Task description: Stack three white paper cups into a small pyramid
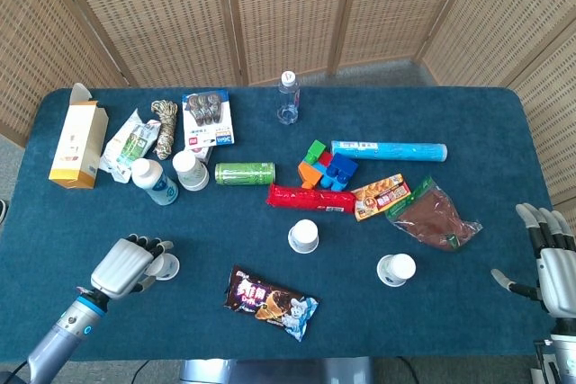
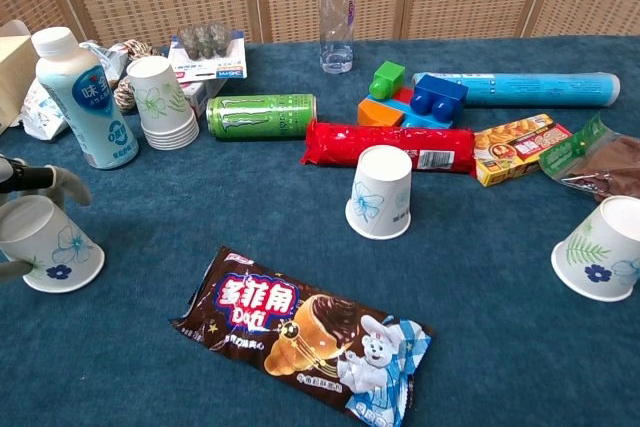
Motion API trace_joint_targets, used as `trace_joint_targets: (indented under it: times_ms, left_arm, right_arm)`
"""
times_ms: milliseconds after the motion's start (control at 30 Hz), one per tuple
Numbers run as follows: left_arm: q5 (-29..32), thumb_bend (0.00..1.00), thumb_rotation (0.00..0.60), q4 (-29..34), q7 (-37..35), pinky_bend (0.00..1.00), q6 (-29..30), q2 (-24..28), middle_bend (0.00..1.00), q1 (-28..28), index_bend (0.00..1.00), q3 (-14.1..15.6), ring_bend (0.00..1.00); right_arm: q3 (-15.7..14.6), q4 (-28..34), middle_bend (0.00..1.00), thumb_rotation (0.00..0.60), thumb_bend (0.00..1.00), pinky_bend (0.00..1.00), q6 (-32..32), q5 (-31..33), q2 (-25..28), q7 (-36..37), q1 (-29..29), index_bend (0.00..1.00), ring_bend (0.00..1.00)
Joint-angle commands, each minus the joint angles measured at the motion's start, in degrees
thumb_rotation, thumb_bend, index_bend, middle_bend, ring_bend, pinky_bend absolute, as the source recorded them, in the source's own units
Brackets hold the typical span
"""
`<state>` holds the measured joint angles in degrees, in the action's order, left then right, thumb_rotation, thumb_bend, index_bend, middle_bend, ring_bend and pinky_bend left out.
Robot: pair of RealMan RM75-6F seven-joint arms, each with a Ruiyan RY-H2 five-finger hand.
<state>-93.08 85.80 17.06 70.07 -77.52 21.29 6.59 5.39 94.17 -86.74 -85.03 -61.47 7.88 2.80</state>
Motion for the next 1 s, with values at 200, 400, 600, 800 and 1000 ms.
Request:
trace_joint_targets:
  times_ms: [200,400,600,800,1000]
  left_arm:
    - [1.6,0.33,0.600,0.7,-1.1,0.50,-0.2,-1.3,0.46,1.1,0.27,-3.2,0.44]
    - [5.1,0.32,0.600,2.3,0.9,0.49,-3.0,-3.8,0.45,4.3,0.27,-8.2,0.44]
    - [8.9,0.32,0.600,4.9,7.2,0.49,-5.8,-6.3,0.44,7.4,0.26,-11.7,0.43]
    - [13.9,0.32,0.600,6.4,14.3,0.47,-8.2,-10.2,0.43,10.4,0.25,-14.4,0.41]
    - [18.0,0.32,0.600,6.7,18.1,0.47,-9.7,-14.9,0.42,13.0,0.24,-15.9,0.40]
  right_arm:
    - [-0.1,0.1,0.00,0.600,0.16,0.00,0.0,-0.1,-0.1,-0.4,0.0,0.01,0.00]
    - [-0.2,0.2,0.00,0.600,0.16,0.00,0.0,-0.4,-0.2,-0.8,0.0,0.01,0.00]
    - [-0.1,0.0,0.00,0.600,0.16,0.00,0.0,-0.2,-0.2,-0.5,0.1,0.01,0.00]
    - [-0.2,0.0,0.00,0.600,0.16,0.00,0.0,-0.3,-0.1,-0.2,0.1,0.01,0.00]
    - [-0.1,-0.1,0.00,0.600,0.16,0.00,0.1,-0.1,-0.2,-0.2,0.1,0.01,0.00]
